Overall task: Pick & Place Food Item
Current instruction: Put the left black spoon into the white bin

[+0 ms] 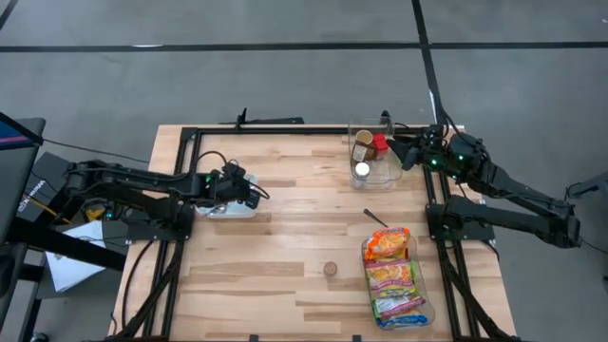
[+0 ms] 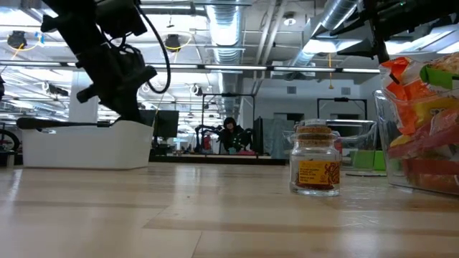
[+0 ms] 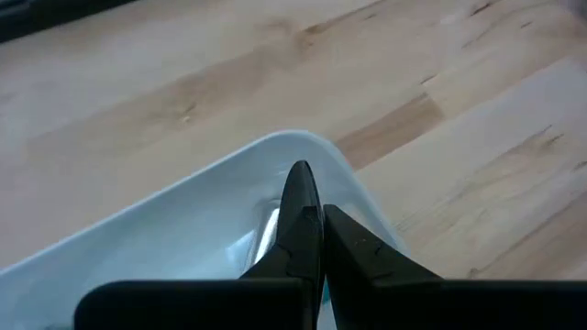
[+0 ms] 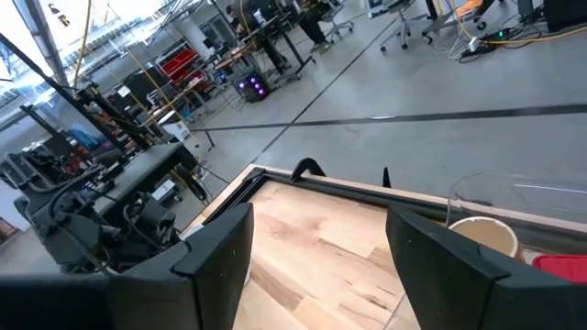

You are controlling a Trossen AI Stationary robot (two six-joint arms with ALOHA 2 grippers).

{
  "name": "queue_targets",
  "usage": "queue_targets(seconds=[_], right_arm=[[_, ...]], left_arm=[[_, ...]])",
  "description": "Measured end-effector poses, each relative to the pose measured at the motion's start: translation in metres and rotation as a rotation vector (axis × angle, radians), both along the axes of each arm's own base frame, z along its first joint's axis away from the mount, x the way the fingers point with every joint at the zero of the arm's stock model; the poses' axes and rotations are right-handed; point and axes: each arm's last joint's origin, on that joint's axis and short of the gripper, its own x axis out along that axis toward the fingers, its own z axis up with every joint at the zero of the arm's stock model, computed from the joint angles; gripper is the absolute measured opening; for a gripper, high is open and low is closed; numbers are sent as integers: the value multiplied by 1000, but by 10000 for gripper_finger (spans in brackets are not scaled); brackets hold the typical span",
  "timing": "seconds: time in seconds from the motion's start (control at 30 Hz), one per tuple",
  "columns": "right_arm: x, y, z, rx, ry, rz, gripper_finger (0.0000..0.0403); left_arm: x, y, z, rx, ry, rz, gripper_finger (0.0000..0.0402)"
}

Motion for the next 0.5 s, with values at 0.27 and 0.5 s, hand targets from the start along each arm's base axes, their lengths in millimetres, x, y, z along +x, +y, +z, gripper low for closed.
queue_targets(seconds=[0.27, 0.5], right_arm=[[0, 0, 0, 0, -4, -3, 244], [0, 0, 0, 12, -14, -4, 244]], left_arm=[[-3, 4, -7, 3, 9, 17, 1], [5, 1, -4, -87, -101, -54, 1]])
